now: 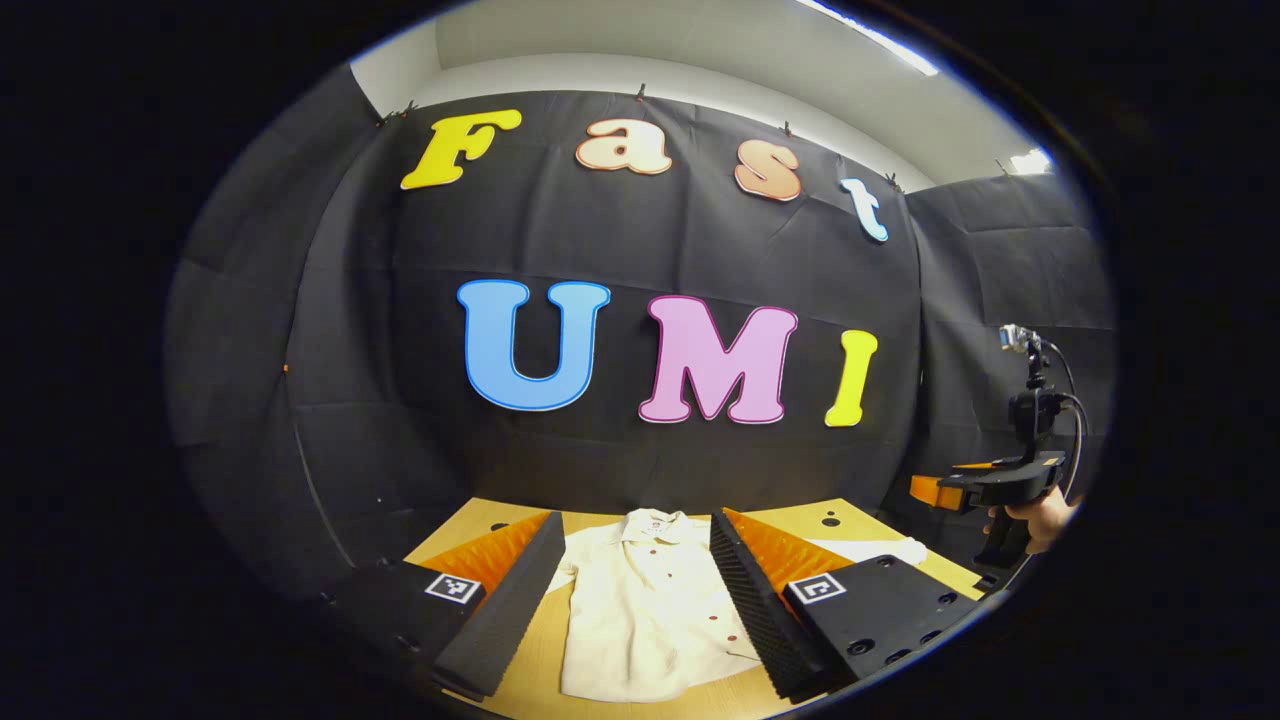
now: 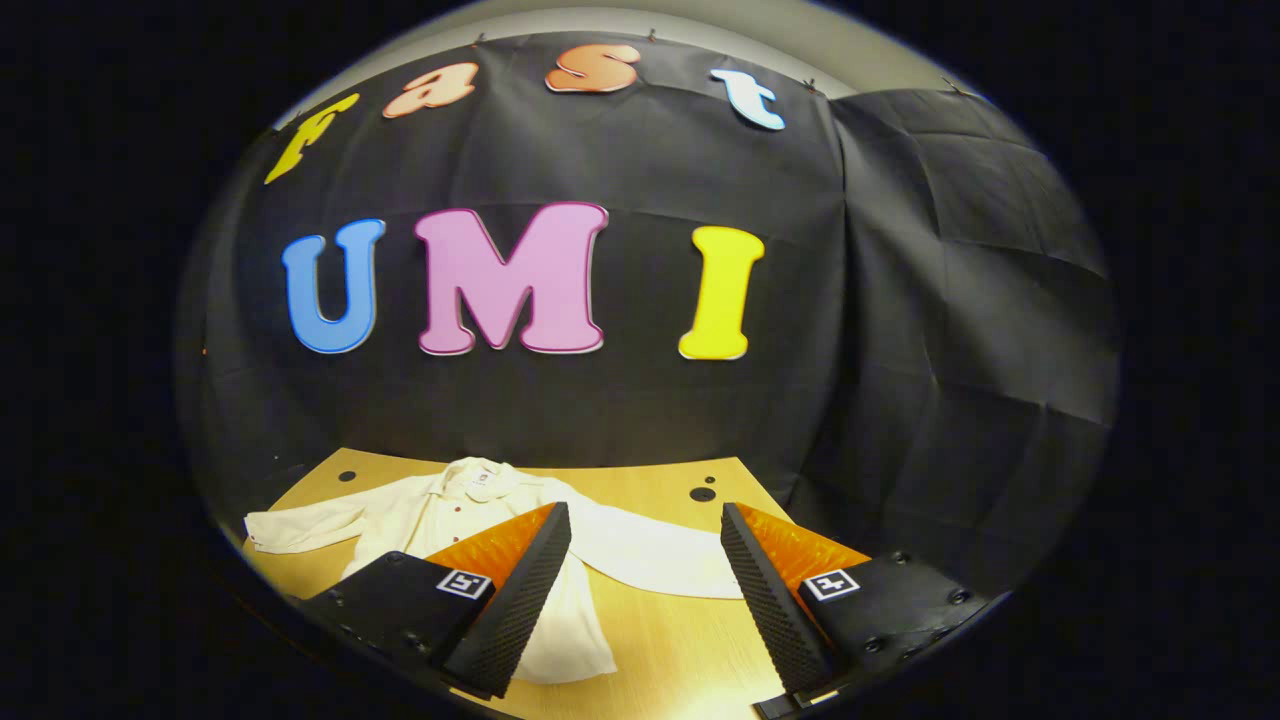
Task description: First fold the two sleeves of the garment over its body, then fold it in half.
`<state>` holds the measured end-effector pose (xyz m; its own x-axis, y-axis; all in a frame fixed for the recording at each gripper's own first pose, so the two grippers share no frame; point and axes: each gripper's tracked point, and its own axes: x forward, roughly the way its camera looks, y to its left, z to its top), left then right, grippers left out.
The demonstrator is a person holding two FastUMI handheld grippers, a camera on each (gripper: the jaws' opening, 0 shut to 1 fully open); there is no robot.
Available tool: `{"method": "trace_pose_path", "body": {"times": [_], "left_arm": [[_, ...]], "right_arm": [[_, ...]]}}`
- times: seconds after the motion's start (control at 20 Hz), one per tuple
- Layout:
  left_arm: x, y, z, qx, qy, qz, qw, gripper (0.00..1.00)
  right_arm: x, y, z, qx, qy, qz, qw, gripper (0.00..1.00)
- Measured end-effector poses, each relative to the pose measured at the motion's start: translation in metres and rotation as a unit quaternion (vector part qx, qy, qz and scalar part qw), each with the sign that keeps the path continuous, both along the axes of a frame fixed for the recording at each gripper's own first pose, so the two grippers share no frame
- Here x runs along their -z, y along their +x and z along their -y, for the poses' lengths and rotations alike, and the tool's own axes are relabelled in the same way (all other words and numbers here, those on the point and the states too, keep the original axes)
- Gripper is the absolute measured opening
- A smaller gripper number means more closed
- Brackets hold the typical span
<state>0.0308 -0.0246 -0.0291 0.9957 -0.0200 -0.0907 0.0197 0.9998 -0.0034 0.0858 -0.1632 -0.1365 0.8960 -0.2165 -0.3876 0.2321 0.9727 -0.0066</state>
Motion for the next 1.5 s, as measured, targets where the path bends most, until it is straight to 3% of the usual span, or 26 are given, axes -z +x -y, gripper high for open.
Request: {"method": "trace_pose_path", "body": {"times": [0.45, 0.75, 1.0, 1.25, 1.35, 1.5], "left_arm": [[0.034, 0.039, 0.024, 0.000, 0.003, -0.044, 0.999, 0.96], [0.060, 0.061, 0.031, -0.013, -0.005, -0.078, 0.997, 0.96], [0.078, 0.073, 0.041, -0.016, -0.001, -0.102, 0.995, 0.96], [0.087, 0.080, 0.055, -0.011, -0.001, -0.116, 0.993, 0.96], [0.092, 0.080, 0.059, -0.010, -0.002, -0.122, 0.993, 0.96], [0.095, 0.078, 0.064, -0.010, 0.002, -0.128, 0.992, 0.96]], "right_arm": [[0.125, 0.035, 0.123, 0.081, -0.016, -0.119, 0.989, 0.97], [0.218, 0.029, 0.203, 0.131, -0.025, -0.219, 0.967, 0.98], [0.258, 0.026, 0.252, 0.196, 0.040, -0.251, 0.947, 0.98], [0.300, 0.023, 0.270, 0.212, 0.072, -0.288, 0.931, 0.98], [0.310, 0.024, 0.268, 0.207, 0.085, -0.295, 0.929, 0.98], [0.317, 0.025, 0.264, 0.189, 0.093, -0.302, 0.930, 0.89]]}}
